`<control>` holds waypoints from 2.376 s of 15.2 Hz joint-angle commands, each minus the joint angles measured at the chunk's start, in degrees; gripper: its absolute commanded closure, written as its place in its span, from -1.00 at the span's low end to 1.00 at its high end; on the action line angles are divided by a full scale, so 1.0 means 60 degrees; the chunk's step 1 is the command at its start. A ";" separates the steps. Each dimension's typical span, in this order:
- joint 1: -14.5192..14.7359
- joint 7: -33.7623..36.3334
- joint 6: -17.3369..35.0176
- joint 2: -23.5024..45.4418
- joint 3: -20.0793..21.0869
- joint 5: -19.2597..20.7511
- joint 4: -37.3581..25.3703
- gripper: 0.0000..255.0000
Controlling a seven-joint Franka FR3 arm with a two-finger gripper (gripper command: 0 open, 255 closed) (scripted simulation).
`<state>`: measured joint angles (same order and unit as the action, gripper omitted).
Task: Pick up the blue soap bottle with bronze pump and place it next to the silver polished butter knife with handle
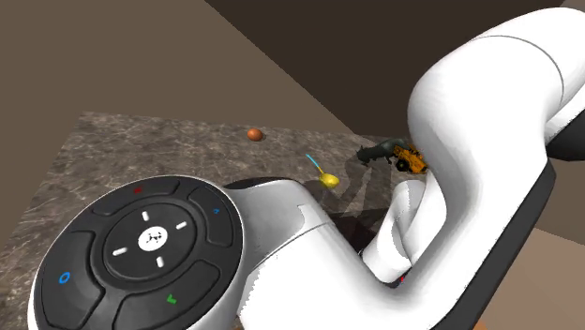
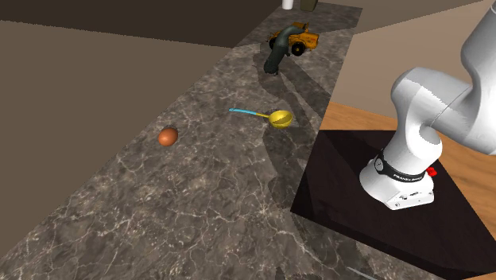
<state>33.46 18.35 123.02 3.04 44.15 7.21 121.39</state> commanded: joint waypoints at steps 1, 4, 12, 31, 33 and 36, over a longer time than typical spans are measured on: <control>0.0025 0.0134 0.0263 0.0159 -0.0003 0.0158 0.0154 1.00; 0.0066 0.0335 0.0603 0.0423 -0.0031 0.0421 0.0323 1.00; 0.0248 0.0956 0.1460 0.1213 -0.0220 0.1252 0.0671 1.00; 0.0507 0.1566 0.2145 0.1972 -0.0541 0.2091 0.0853 -1.00; 0.0411 0.1370 0.1908 0.1708 -0.0400 0.1797 0.0797 -1.00; 0.0183 0.0833 0.1199 0.0982 -0.0083 0.1006 0.0571 -1.00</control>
<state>34.93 24.27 131.47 10.23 43.11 14.71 125.12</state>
